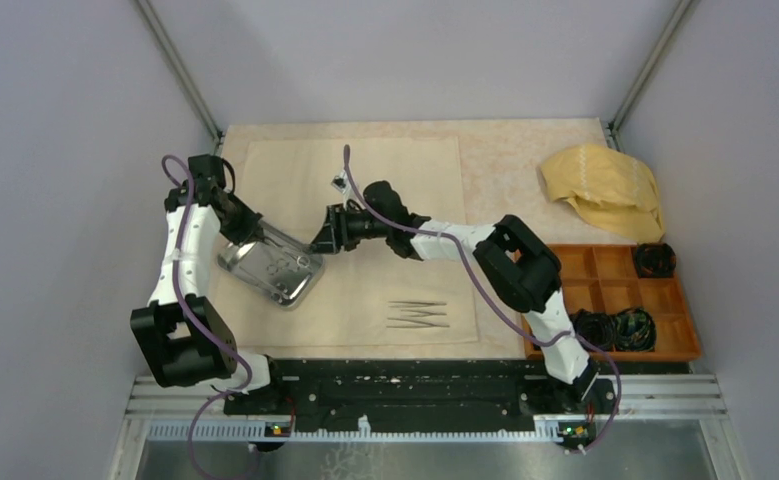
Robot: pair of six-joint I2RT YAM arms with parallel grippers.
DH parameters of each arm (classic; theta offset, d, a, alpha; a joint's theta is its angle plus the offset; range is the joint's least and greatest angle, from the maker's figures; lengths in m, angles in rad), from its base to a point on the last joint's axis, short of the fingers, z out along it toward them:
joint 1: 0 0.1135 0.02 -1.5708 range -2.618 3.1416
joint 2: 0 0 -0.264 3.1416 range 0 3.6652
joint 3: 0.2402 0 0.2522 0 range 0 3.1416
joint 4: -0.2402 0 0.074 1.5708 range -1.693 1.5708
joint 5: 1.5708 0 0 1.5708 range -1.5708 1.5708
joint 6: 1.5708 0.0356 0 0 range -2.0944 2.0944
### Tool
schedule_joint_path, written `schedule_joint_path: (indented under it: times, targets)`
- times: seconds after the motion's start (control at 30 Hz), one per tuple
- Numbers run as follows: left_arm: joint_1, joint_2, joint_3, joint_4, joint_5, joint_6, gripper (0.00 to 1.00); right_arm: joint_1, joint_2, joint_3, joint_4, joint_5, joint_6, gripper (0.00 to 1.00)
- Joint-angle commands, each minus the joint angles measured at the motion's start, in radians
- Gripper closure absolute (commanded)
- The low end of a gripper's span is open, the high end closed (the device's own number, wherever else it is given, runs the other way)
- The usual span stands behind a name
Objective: Open and lay out the surgical kit
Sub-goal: Adjust the medical item.
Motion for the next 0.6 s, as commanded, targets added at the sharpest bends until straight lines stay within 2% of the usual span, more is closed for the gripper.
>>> schedule_joint_path:
  times: [0.0,0.37,0.5,0.57]
  targets:
    - [0.001,0.010,-0.001,-0.011,0.028,-0.022,1.00,0.032,0.044,0.084,0.099,-0.017,0.050,0.53]
    - [0.001,-0.008,-0.048,0.020,-0.010,-0.022,1.00,0.046,0.066,0.090,0.172,-0.036,0.138,0.99]
    - [0.001,-0.009,-0.044,0.041,-0.134,-0.021,1.00,0.046,0.024,0.043,0.154,-0.006,0.140,1.00]
    - [0.002,-0.001,-0.035,0.042,-0.147,-0.025,1.00,0.046,0.011,0.025,0.147,0.003,0.134,1.00]
